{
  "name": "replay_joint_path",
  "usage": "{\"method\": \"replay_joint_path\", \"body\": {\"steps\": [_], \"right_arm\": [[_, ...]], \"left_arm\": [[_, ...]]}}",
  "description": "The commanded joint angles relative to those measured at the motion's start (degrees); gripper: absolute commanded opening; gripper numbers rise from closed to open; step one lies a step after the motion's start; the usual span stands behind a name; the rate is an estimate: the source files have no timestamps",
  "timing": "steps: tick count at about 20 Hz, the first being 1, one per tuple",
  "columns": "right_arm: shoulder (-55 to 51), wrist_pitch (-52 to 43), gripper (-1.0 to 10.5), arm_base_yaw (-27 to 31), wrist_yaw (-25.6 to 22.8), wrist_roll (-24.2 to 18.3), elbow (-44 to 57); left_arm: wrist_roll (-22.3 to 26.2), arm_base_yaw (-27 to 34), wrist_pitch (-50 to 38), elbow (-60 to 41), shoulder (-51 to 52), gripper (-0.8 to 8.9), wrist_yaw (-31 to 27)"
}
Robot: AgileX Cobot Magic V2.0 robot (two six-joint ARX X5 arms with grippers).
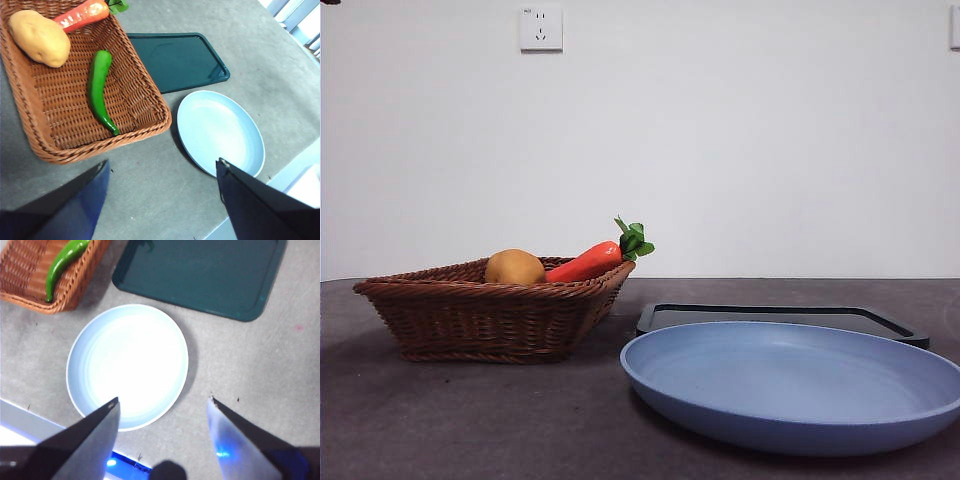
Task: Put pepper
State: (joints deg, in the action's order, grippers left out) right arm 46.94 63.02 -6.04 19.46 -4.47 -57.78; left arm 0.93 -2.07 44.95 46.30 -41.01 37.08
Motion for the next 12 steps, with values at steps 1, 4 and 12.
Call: {"method": "replay_joint_path", "body": {"steps": [1,4,12], "right_arm": [[1.3,-0.5,3.1,-0.2,0.1,0.1,-0.9],[5.0,-0.5,3.1,-0.2,0.1,0.1,-0.9],[23.7,-6.2,3.1,-0.2,0.1,0.1,-0.9]], "left_arm": [[0.7,-0.2,-0.3,0.9,-0.2,3.78,0.7],[0.6,-0.2,-0.3,0.9,-0.2,3.78,0.9],[0.7,-0.2,-0.3,0.9,-0.2,3.78,0.9]]}}
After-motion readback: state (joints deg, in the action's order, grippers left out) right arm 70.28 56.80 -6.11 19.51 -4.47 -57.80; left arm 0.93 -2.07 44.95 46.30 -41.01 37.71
